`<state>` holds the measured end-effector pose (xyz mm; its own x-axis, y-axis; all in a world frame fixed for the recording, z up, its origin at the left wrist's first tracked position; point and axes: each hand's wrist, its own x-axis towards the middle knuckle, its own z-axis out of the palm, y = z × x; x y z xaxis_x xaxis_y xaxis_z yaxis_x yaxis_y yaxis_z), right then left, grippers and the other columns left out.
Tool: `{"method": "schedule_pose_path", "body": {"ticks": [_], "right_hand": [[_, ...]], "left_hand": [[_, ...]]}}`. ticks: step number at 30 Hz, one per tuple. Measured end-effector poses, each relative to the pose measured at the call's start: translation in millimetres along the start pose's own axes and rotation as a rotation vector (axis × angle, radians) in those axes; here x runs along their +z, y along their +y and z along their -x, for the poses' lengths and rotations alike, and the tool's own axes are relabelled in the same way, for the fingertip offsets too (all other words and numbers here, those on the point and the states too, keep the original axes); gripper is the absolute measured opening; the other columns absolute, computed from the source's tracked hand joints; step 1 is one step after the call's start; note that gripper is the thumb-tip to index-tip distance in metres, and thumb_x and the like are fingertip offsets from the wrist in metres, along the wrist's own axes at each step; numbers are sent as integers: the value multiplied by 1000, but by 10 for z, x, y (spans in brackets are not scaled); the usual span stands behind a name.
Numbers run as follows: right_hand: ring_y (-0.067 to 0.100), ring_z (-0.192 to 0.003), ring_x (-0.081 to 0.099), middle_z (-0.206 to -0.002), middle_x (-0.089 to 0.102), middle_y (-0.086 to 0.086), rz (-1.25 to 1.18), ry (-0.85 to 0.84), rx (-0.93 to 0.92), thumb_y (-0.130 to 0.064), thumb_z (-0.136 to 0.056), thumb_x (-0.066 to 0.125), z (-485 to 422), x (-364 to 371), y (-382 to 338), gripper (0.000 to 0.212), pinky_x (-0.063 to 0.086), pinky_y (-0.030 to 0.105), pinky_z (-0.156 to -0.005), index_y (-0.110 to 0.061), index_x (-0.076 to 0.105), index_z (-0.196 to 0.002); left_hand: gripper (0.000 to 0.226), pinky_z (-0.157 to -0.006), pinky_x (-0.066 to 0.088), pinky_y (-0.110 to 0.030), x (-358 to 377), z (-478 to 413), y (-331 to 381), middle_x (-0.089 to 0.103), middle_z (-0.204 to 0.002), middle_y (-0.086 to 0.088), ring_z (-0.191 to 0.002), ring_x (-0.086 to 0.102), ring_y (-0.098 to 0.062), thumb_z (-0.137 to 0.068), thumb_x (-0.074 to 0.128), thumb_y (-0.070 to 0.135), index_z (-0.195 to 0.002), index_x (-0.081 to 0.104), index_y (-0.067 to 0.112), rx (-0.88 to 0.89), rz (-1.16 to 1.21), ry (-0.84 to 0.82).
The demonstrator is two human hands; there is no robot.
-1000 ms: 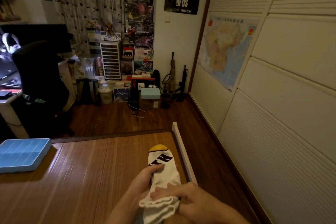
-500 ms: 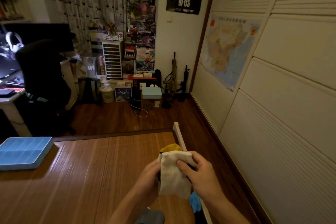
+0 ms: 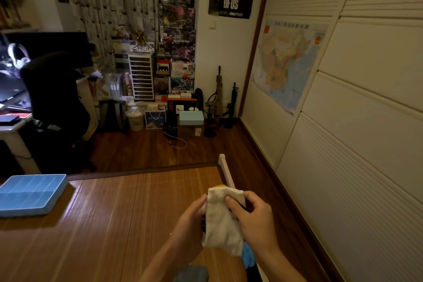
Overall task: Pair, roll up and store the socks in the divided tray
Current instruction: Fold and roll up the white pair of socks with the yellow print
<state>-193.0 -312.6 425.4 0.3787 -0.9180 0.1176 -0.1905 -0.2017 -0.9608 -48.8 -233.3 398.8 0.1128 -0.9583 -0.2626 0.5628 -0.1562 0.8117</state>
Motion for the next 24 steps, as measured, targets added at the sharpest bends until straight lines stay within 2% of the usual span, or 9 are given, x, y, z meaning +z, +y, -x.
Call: {"method": "schedule_pose_path", "body": {"ticks": [3, 6, 7, 9, 11, 12, 16, 20, 24], "right_hand": [[12, -89, 68, -100, 67, -2, 69, 22, 11, -31, -86, 78, -15, 5, -5, 16, 63, 38, -76, -27, 67, -97], [15, -99, 69, -112, 66, 0, -52, -30, 132, -34, -82, 79, -53, -23, -61, 38, 63, 37, -80, -26, 62, -114], [16, -98, 71, -112, 69, 0, -115, -90, 211, -40, -77, 80, -74, -47, -79, 47, 63, 35, -79, -24, 63, -118], [16, -92, 75, -105, 76, 2, -185, -266, 364, -54, -67, 77, -108, -110, -133, 60, 60, 30, -76, -18, 71, -114], [19, -91, 76, -101, 78, 6, -205, -399, 437, -58, -65, 77, -135, -179, -157, 59, 59, 29, -74, -14, 77, -105], [22, -92, 76, -102, 78, 9, -227, -414, 431, -56, -67, 78, -151, -210, -147, 56, 59, 30, -75, -13, 78, -103], [31, -93, 74, -104, 76, 18, -371, -341, 356, -41, -71, 81, -183, -234, -115, 43, 59, 37, -77, -11, 79, -101], [33, -92, 74, -104, 75, 19, -445, -239, 358, -38, -71, 78, -160, -167, -116, 49, 59, 45, -82, -7, 74, -109], [37, -105, 71, -108, 75, 19, -524, -110, 394, -31, -77, 75, -223, -195, -74, 43, 54, 57, -98, -7, 72, -113]], "left_hand": [[50, -95, 58, -47, 27, 11, 11, 70, -129, -15, -119, 68, -33, -92, 68, 42, -134, 65, 13, 4, -114, -26], [42, -96, 57, -45, -6, -9, -6, 68, -130, -19, -120, 66, -36, -96, 68, 28, -132, 65, 6, -3, -127, -39], [43, -99, 56, -48, -11, -6, 3, 67, -131, -21, -122, 64, -38, -95, 68, 27, -132, 66, 6, -2, -125, -43], [48, -103, 53, -53, -13, 4, 43, 67, -131, -22, -123, 63, -40, -88, 71, 28, -131, 66, 6, 4, -116, -42], [49, -101, 54, -52, -7, 18, 86, 67, -130, -22, -121, 64, -40, -86, 71, 28, -130, 67, 5, -10, -128, -46], [47, -100, 54, -50, -17, 18, 94, 67, -130, -23, -121, 64, -40, -88, 71, 27, -130, 67, 5, -21, -136, -55], [38, -97, 56, -43, -27, 17, 87, 65, -133, -23, -122, 64, -38, -98, 64, 21, -132, 65, 4, -50, -105, -131], [43, -96, 55, -43, -49, 24, 113, 66, -132, -20, -123, 64, -37, -93, 74, 17, -134, 64, 7, -65, -136, -129], [48, -97, 57, -42, -132, 24, 65, 67, -132, -19, -124, 64, -37, -92, 76, 22, -133, 61, 2, -33, -166, -123]]}}
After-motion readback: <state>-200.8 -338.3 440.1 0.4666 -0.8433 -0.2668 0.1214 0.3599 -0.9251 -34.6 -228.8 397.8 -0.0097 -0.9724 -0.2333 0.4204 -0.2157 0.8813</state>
